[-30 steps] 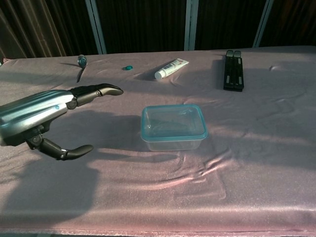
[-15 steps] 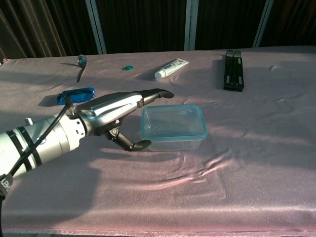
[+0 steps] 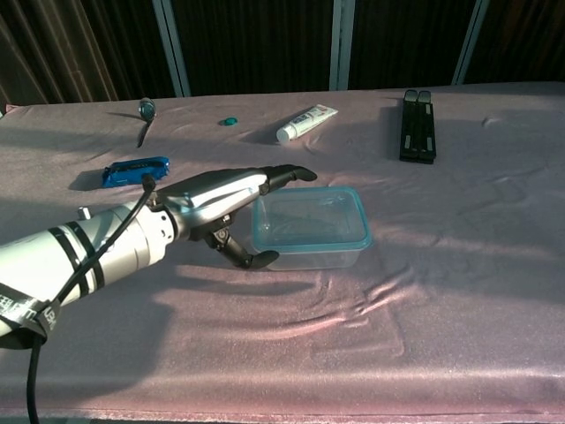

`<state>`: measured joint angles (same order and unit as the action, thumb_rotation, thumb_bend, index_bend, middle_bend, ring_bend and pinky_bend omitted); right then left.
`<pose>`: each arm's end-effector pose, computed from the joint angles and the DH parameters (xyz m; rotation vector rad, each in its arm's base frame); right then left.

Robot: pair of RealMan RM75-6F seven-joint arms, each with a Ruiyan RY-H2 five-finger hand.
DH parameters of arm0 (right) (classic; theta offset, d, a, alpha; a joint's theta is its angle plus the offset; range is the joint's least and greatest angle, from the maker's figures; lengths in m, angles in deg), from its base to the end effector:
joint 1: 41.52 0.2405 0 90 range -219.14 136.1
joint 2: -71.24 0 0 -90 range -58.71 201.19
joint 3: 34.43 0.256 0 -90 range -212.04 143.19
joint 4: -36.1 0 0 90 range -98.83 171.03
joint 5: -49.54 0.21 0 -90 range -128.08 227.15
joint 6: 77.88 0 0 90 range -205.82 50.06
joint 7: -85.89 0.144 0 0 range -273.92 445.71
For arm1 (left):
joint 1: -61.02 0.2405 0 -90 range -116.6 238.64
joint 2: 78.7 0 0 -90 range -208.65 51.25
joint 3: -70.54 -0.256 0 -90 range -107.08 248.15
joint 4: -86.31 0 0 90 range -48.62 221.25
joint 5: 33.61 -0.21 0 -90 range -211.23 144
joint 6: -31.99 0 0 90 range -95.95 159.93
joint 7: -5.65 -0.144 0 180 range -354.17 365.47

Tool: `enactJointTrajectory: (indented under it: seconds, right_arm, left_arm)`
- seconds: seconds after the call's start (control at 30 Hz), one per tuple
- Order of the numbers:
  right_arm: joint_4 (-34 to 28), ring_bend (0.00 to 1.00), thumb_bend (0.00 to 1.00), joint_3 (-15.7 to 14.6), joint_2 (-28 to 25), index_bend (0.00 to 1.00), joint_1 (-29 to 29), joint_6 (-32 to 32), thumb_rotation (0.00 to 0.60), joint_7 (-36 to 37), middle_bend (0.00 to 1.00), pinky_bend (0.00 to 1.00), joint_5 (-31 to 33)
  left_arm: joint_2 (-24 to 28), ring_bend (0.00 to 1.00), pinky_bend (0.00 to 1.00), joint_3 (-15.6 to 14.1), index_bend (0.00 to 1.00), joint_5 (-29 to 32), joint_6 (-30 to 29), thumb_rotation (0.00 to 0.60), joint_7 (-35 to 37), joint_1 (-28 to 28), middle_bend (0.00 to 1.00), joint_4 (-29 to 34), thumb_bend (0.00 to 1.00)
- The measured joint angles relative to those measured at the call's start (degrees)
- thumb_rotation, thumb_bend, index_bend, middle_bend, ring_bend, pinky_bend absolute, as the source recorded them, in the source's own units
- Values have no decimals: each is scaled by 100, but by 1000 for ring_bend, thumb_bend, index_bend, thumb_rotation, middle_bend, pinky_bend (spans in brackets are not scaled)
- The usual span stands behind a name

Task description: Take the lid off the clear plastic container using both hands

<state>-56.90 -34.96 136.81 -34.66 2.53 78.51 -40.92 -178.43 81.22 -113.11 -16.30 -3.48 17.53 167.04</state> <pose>-0.2991 -0.1768 0.1270 1.5884 -0.8686 0.8157 -0.0889 0.3038 -0.0843 -2.1380 -1.0159 -1.1306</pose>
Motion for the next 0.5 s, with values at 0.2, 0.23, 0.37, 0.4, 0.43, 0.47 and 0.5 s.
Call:
enactJointTrajectory:
  seconds: [0.2,0.23,0.37,0.4,0.43,0.47,0.5]
  right_arm:
    - [-27,0,147,-28,-66,0,20,-64,600,70,0,0,0]
    - [-31,0,147,-25,-71,0,18,-64,600,69,0,0,10]
    - [-41,0,147,-23,-87,0,18,-80,600,70,0,0,34]
    - [-43,0,147,-21,-90,0,20,-87,600,71,0,0,42]
    - [-47,0,147,-20,-94,0,20,-89,600,72,0,0,47]
    - [-49,0,147,-19,-97,0,19,-90,600,73,0,0,51]
    - [-50,0,147,-19,-100,0,18,-92,600,72,0,0,57]
  left_arm:
    - [-132,0,0,25,0,226,112,600,-62,-158,0,-186,316]
    - [-147,0,0,28,0,258,127,600,-80,-181,0,-204,316]
    - [-199,0,0,63,0,434,160,600,-145,-257,0,-289,313]
    - [-207,0,0,71,0,470,163,600,-155,-272,0,-307,311]
    - [-211,0,0,78,0,501,166,600,-161,-285,0,-317,311]
    - [-215,0,0,84,0,538,171,600,-167,-303,0,-323,310]
    - [-218,0,0,86,0,561,173,600,-171,-317,0,-327,311]
